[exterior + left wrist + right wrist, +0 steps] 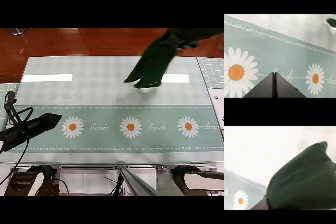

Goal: Fold the shirts.

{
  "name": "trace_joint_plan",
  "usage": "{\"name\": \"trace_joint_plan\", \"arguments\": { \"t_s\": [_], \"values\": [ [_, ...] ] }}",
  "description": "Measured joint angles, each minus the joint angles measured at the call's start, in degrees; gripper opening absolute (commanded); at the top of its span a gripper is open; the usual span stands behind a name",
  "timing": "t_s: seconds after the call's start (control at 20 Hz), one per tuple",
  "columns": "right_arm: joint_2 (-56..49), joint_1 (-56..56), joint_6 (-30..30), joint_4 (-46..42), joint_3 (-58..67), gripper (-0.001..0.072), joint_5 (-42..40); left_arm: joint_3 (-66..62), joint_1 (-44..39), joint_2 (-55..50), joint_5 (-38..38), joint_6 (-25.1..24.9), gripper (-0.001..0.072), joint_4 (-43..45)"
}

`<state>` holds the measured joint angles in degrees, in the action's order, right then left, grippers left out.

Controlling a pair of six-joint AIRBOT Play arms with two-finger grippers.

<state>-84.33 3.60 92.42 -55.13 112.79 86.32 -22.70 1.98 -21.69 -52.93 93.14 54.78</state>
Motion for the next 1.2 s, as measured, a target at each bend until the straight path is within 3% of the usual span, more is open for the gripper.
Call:
{"name": "trace_joint_plan", "arguments": {
  "t_s": [0.35, 0.6, 0.85, 1.1, 1.15, 1.2],
  "values": [
    [5.2, 25.4, 2.6, -0.9, 2.2, 0.0028, 13.7, 0.0, 0.0, 0.0, -0.2, 0.0, 0.0038, 0.0],
    [11.1, 37.7, 2.1, -3.7, -5.0, 0.0028, 18.4, 0.0, 0.0, 0.0, -0.2, 0.0, 0.0037, 0.0],
    [19.4, 48.0, 1.1, -10.2, -19.5, 0.0029, 18.6, 0.0, 0.0, 0.0, -0.2, 0.0, 0.0037, 0.0],
    [29.4, 57.6, 5.1, -25.0, -32.8, 0.004, 17.6, 0.0, 0.0, 0.0, -0.2, 0.0, 0.0037, 0.0],
    [31.6, 58.7, 6.3, -28.8, -35.2, 0.0175, 17.6, 0.0, 0.0, 0.0, -0.1, 0.0, 0.0038, 0.0],
    [33.5, 59.5, 7.3, -32.2, -37.2, 0.0466, 17.6, 0.0, 0.0, 0.0, -0.1, 0.0, 0.0037, 0.0]
  ]
}}
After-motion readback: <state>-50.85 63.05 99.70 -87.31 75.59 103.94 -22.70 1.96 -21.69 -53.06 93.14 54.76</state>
